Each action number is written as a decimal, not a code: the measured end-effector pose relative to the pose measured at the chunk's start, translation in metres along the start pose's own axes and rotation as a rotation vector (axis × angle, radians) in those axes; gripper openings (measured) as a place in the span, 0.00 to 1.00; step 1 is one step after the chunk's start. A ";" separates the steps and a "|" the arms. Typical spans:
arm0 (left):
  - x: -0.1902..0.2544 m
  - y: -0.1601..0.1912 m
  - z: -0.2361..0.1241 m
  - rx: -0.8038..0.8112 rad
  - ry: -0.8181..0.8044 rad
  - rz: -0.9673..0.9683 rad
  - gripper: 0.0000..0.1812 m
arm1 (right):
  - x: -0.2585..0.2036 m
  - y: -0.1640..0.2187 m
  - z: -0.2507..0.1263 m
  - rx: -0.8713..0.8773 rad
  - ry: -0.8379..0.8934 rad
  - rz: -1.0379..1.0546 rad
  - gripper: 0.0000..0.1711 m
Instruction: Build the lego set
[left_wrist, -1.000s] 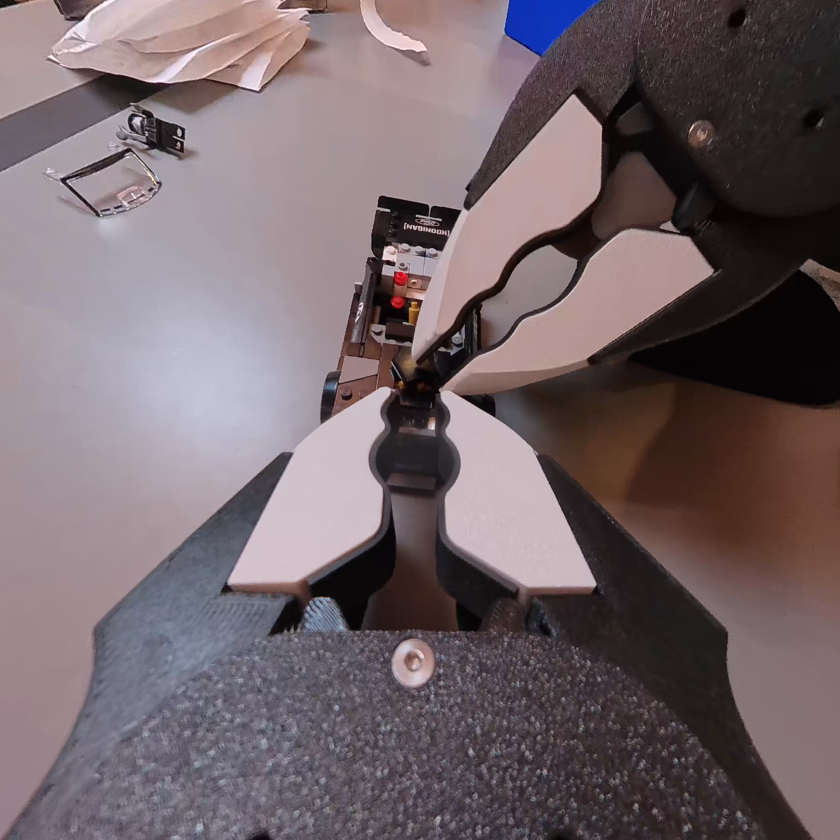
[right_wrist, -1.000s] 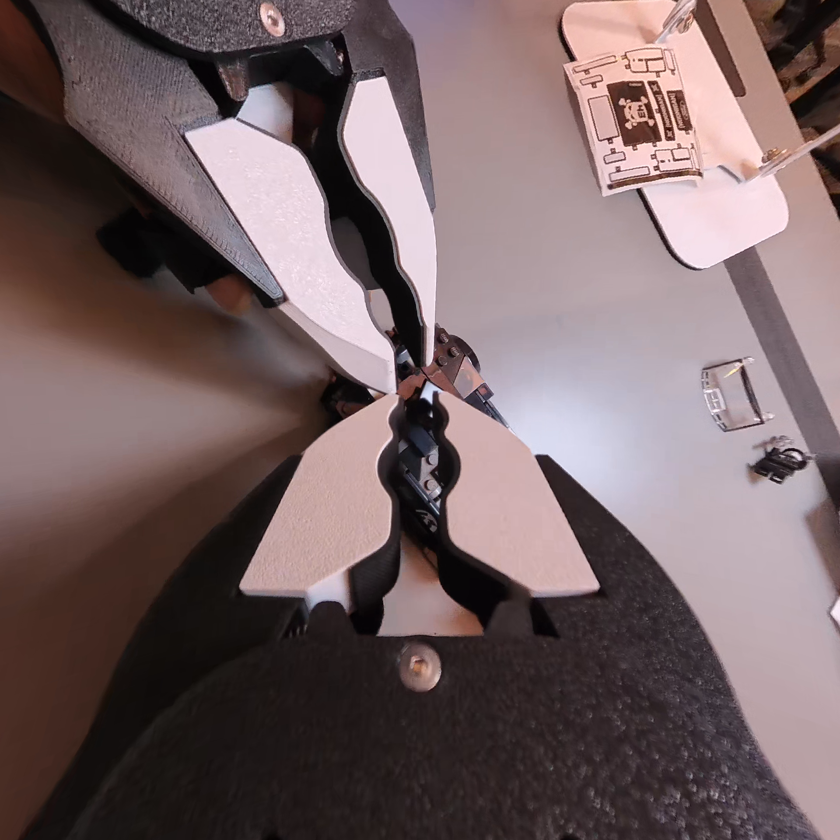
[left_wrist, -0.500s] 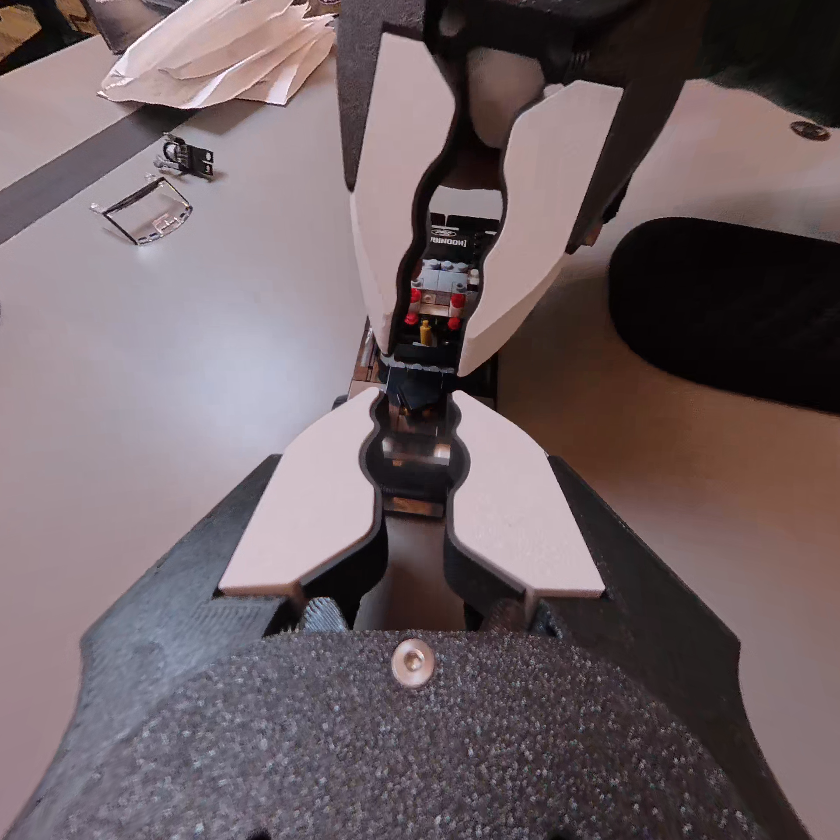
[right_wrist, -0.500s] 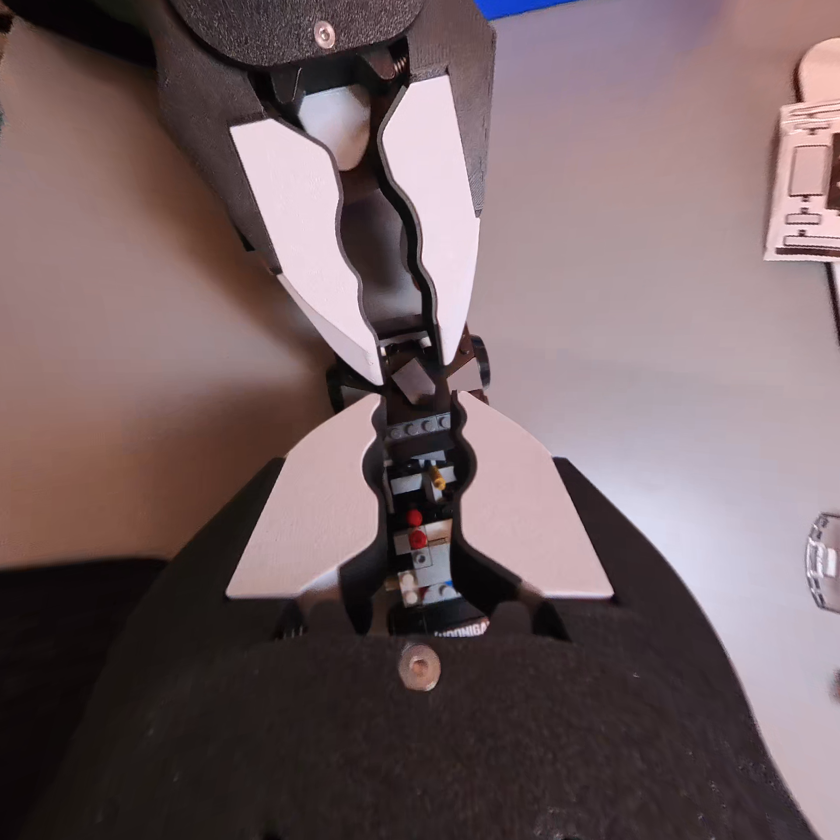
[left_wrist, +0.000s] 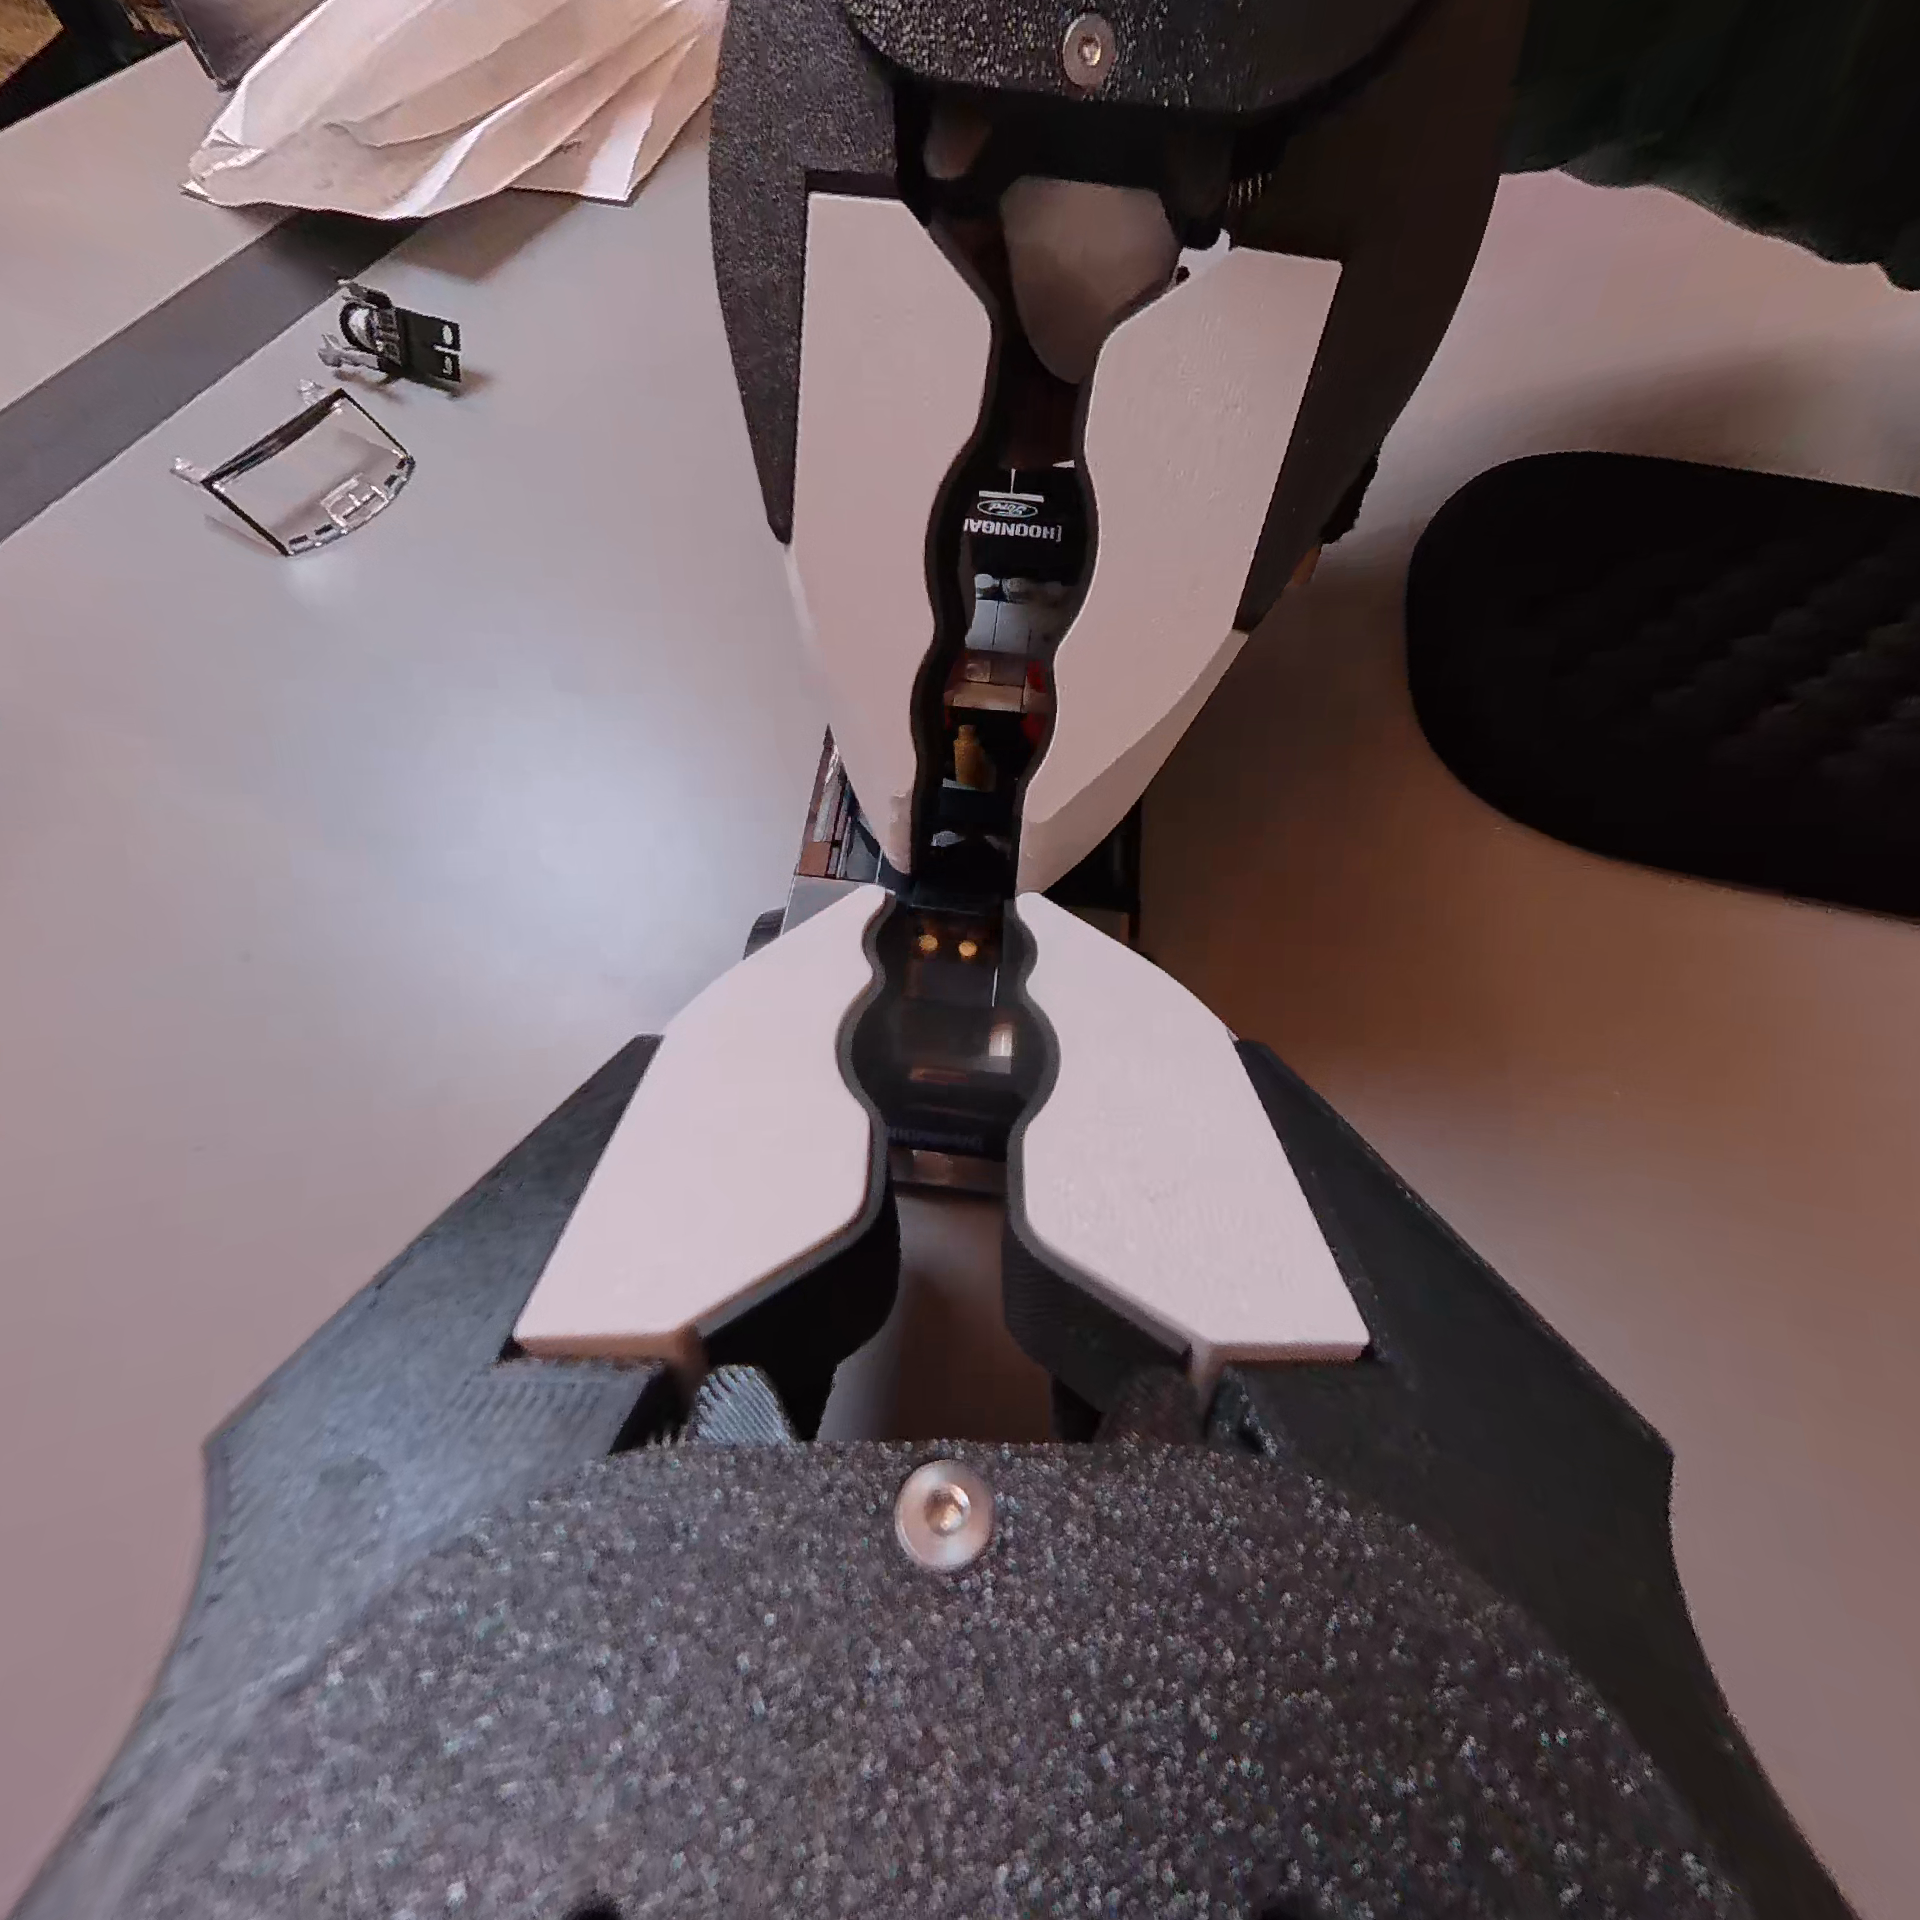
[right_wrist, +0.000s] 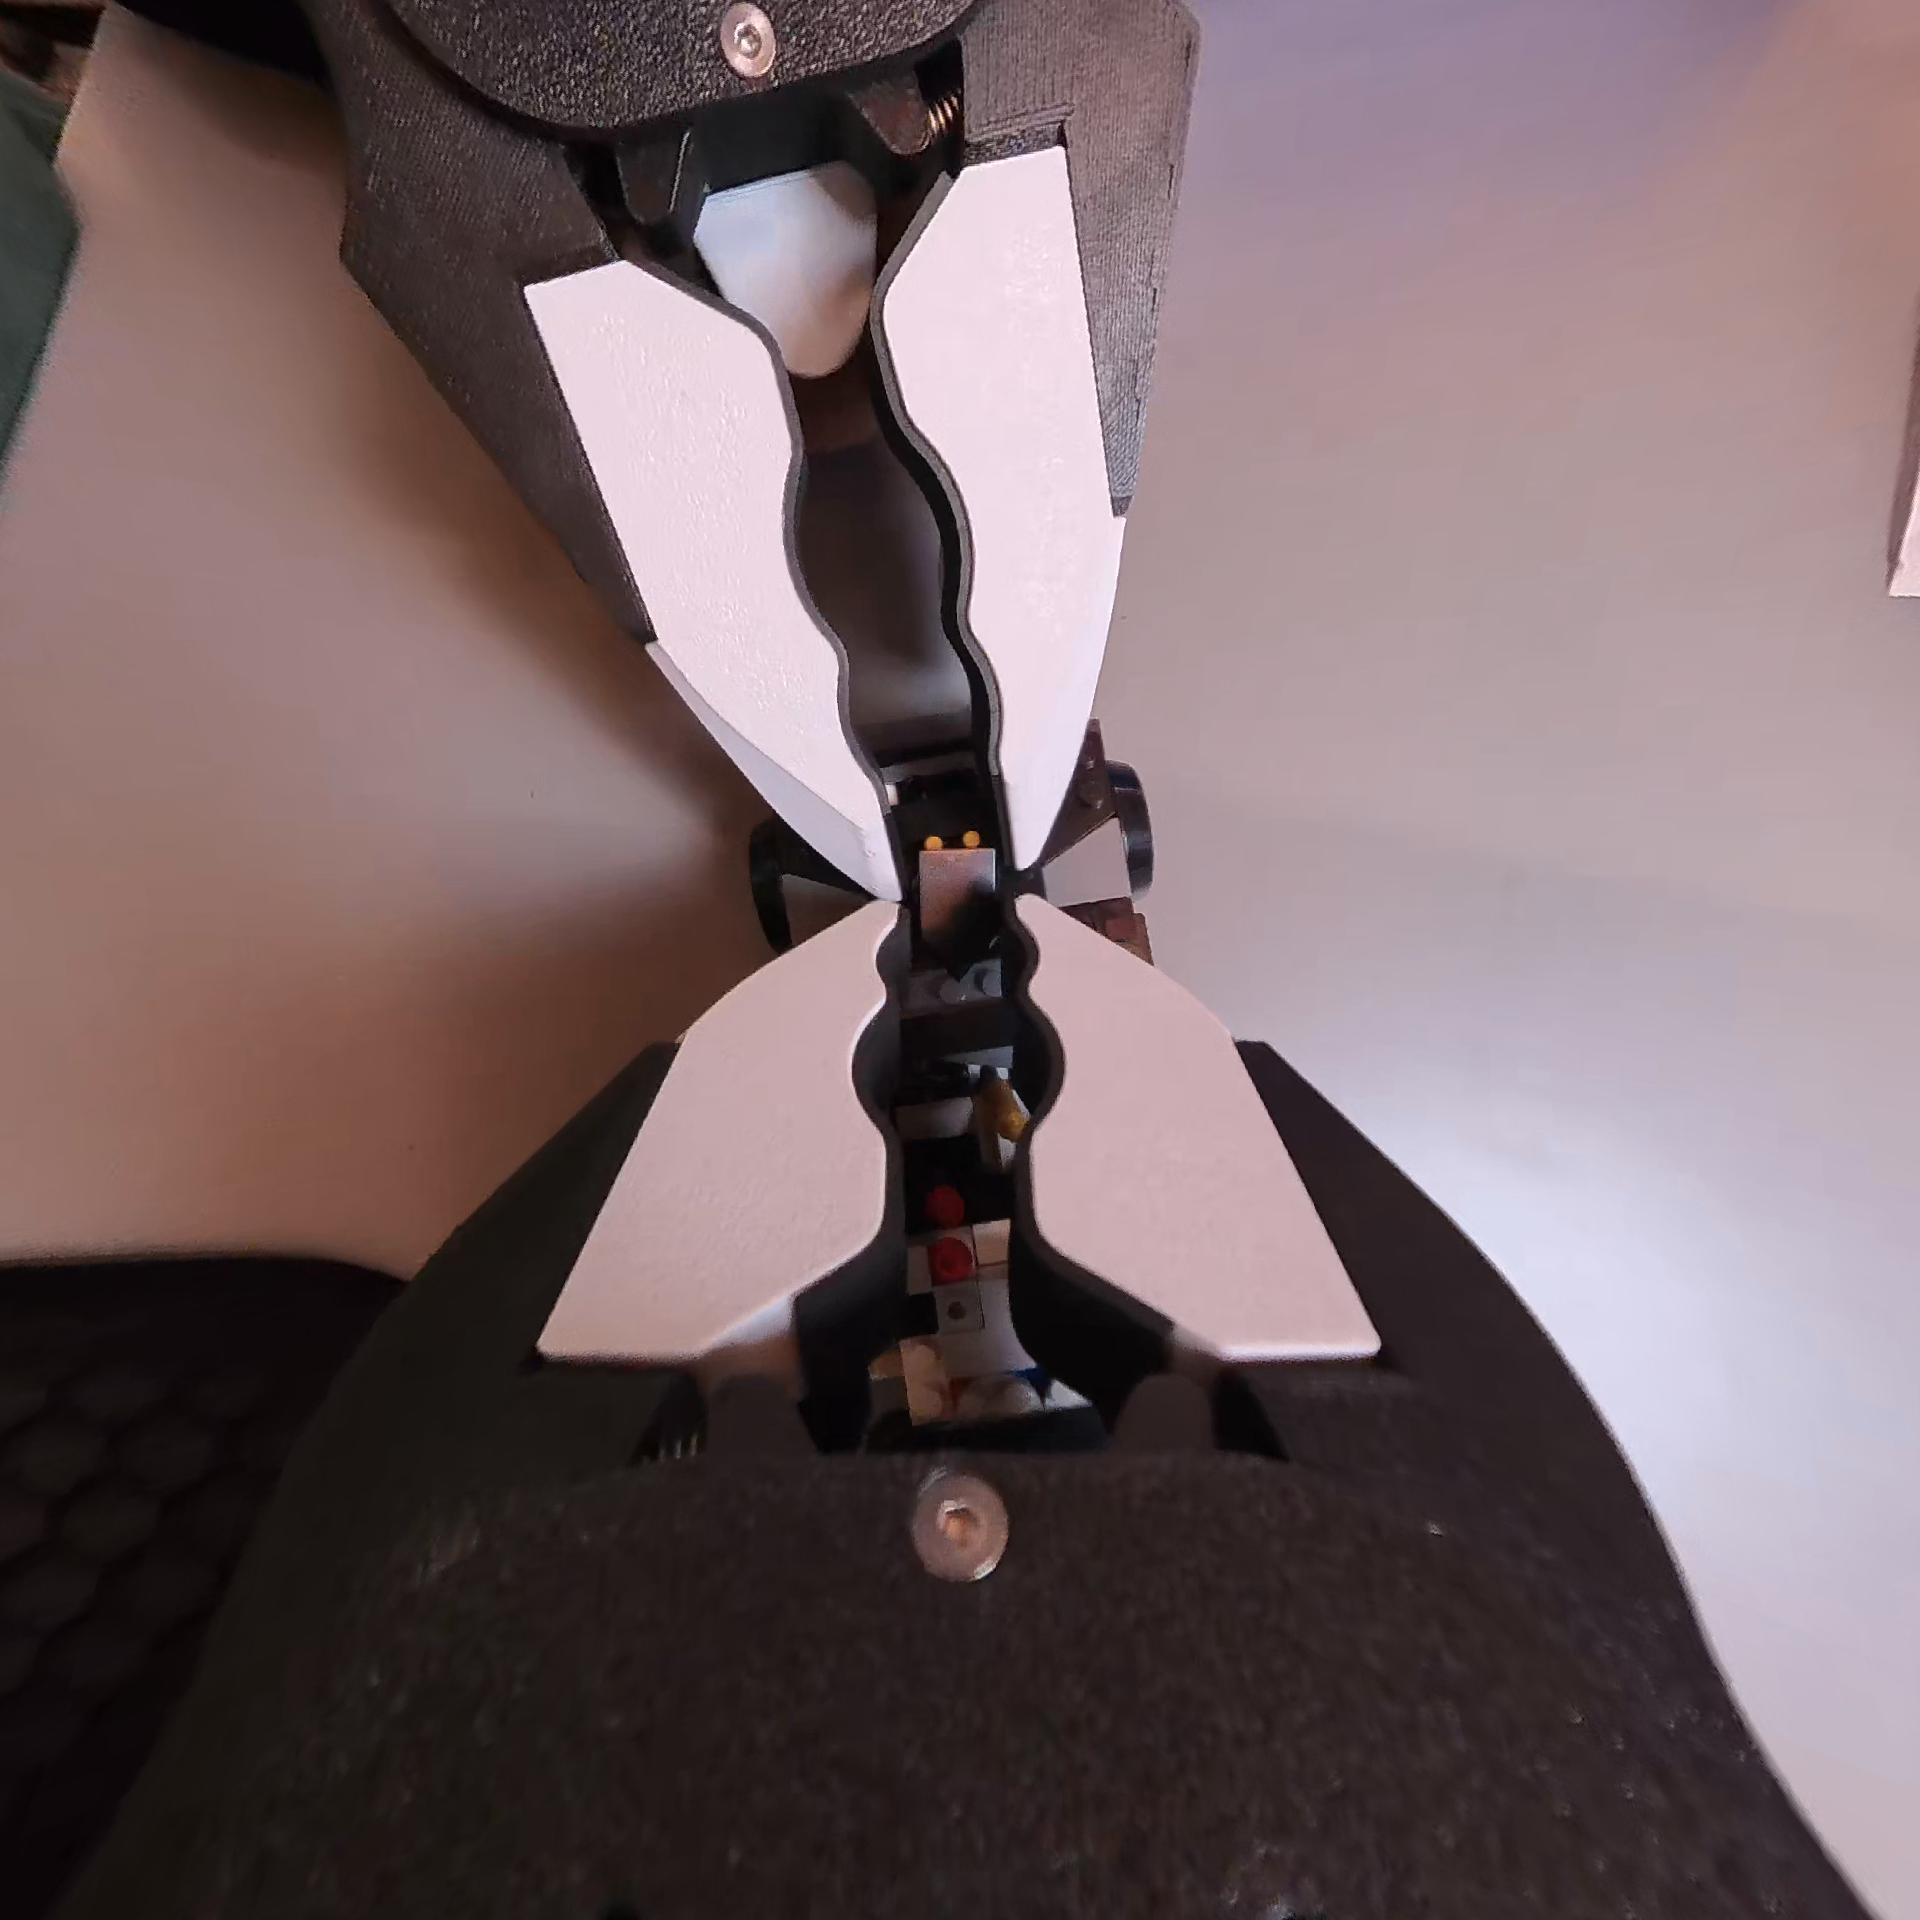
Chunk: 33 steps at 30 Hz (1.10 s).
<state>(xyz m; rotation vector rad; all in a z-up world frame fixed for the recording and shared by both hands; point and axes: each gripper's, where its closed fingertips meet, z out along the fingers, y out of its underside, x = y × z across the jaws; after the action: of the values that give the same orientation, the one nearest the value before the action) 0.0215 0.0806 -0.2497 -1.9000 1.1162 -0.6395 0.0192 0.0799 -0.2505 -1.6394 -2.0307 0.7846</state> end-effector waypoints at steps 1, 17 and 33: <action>0.000 0.000 0.000 0.002 0.001 0.000 0.10 | 0.000 0.000 0.000 0.003 0.001 0.004 0.09; 0.000 0.004 -0.007 0.000 0.026 0.046 0.09 | 0.000 -0.005 0.000 -0.059 0.013 -0.069 0.10; 0.002 0.003 -0.006 -0.015 0.038 0.047 0.09 | 0.004 -0.009 -0.015 0.008 -0.002 0.072 0.04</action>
<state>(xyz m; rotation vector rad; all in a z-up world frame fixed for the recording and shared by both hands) 0.0165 0.0756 -0.2493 -1.8755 1.1886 -0.6450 0.0209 0.0852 -0.2330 -1.7163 -1.9771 0.8179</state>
